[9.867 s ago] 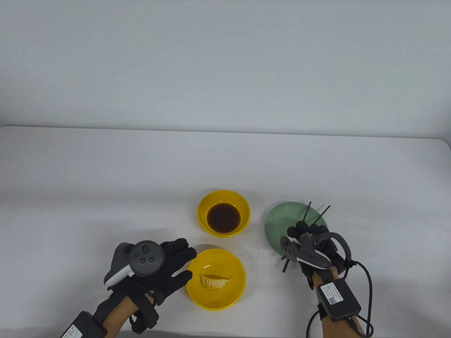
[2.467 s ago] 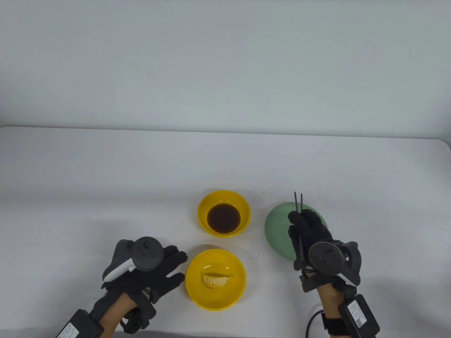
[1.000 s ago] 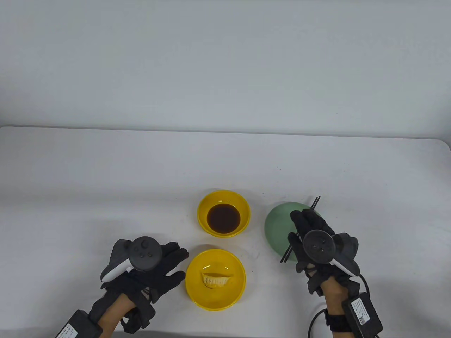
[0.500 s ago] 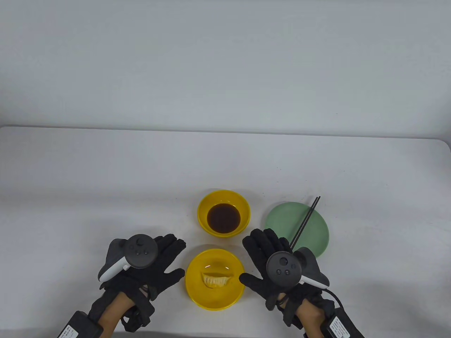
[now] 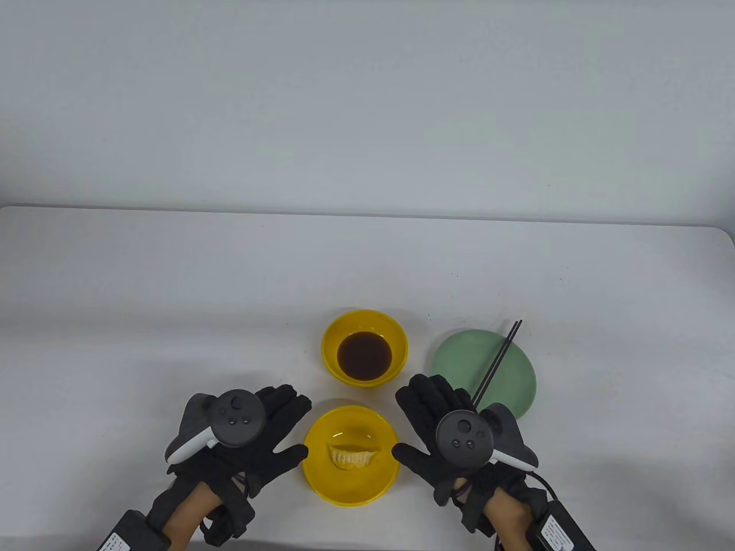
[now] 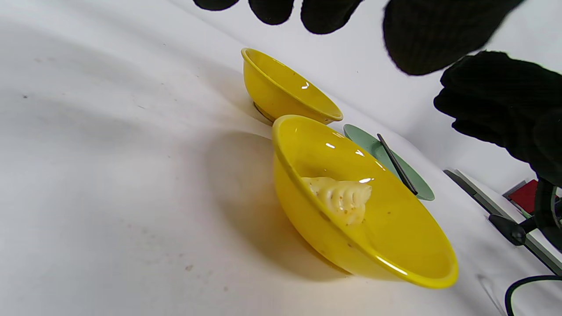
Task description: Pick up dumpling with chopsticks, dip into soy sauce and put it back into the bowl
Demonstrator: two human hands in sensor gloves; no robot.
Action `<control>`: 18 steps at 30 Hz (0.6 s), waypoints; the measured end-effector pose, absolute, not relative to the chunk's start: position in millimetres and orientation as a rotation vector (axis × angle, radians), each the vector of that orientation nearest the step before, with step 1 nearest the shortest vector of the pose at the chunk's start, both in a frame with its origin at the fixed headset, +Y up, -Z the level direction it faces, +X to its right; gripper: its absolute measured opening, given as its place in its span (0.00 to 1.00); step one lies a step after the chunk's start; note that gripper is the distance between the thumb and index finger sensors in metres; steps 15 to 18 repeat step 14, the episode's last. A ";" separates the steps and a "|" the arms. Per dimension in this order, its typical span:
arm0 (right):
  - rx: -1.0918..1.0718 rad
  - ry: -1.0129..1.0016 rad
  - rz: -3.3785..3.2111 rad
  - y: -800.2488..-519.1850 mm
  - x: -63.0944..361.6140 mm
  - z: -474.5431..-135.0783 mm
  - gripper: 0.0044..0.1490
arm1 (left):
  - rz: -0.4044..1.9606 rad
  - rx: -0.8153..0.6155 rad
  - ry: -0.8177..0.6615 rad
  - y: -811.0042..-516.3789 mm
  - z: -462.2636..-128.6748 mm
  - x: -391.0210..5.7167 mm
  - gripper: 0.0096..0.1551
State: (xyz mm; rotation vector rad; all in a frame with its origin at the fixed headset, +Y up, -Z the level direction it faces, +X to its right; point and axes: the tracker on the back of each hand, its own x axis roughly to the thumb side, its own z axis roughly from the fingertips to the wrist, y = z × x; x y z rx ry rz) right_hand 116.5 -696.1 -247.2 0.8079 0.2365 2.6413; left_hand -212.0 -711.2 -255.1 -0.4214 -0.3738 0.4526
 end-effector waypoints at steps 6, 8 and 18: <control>0.817 0.269 2.649 -699.9 113.7 -247.5 0.55 | 0.459 -0.442 -0.358 -713.9 -256.9 -214.4 0.49; 0.819 0.272 2.646 -699.9 113.5 -247.4 0.54 | 0.463 -0.441 -0.359 -713.1 -256.6 -214.2 0.49; 0.823 0.285 2.648 -700.6 112.9 -247.5 0.54 | 0.463 -0.438 -0.357 -713.3 -257.0 -214.6 0.49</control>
